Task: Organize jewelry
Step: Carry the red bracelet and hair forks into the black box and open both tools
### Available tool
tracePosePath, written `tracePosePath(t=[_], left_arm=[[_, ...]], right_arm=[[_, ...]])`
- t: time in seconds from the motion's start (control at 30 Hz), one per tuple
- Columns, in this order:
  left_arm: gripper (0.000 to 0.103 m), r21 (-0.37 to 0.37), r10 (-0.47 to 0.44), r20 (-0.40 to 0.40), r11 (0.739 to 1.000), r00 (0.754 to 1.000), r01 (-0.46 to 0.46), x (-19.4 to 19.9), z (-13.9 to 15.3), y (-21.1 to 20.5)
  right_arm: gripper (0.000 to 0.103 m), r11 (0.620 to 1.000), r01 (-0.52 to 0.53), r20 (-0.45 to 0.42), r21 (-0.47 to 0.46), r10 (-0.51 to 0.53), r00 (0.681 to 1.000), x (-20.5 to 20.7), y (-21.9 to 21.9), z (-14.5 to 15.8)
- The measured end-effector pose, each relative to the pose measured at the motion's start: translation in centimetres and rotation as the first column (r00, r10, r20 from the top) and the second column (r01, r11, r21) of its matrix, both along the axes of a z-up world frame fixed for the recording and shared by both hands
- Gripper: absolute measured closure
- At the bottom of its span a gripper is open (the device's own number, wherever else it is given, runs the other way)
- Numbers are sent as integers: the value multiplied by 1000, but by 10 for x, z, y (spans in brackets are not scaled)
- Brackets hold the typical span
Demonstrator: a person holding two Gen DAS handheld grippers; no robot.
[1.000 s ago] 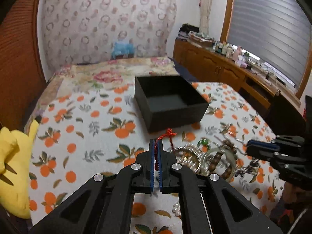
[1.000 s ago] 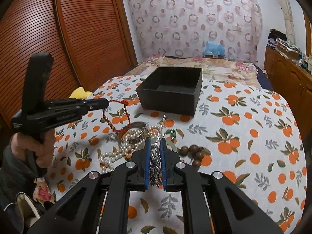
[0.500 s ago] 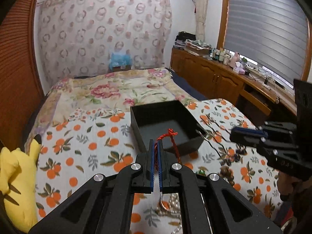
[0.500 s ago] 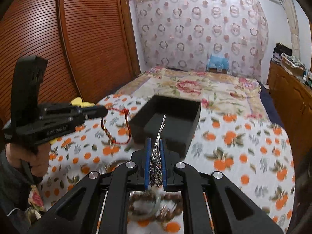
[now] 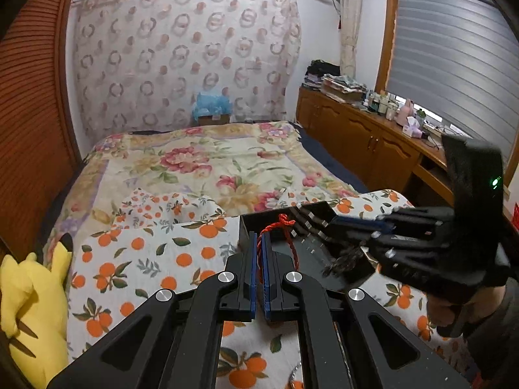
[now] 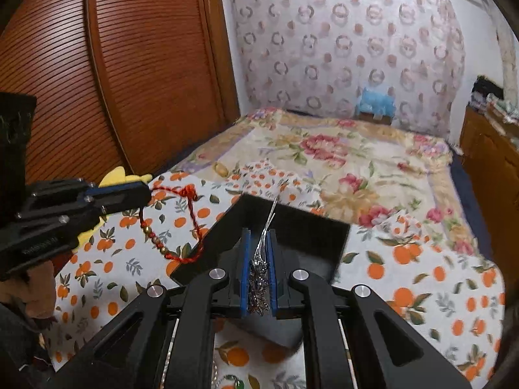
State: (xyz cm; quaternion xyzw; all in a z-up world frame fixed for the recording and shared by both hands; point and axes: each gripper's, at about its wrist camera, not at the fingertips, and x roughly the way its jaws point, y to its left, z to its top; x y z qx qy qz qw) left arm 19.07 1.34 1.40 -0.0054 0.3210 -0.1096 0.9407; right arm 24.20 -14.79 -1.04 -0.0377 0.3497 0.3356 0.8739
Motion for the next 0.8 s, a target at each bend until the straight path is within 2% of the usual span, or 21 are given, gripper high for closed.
tracePosePath(t=[0.1,0.23,0.67,0.73,0.77,0.8], left_arm=[[101,-1,-9,-15,1000,1000,9,10,-4,-2],[101,7,-26,-29,1000,999,26,21,-9,-10],[100,36,-80,-105,996,991,85,43,-36,-37],[91,48,-88,-102,995,991,93,39,-35,-40],[81,49,-89,-99,994,991,94,37,-35,-41],[77,48,-89,-94,994,992,94,33,-34,-41]], right_arm=[[92,1000,-20,-50,6,21,999,10,4,-15],[91,1000,-6,-54,-8,6,999,17,0,-23],[91,997,74,36,-27,-73,997,-1,-40,-7],[91,997,73,46,-32,-72,996,-9,-44,-6],[91,997,72,47,-34,-70,996,-15,-46,-6],[91,997,71,49,-36,-69,996,-20,-47,-6]])
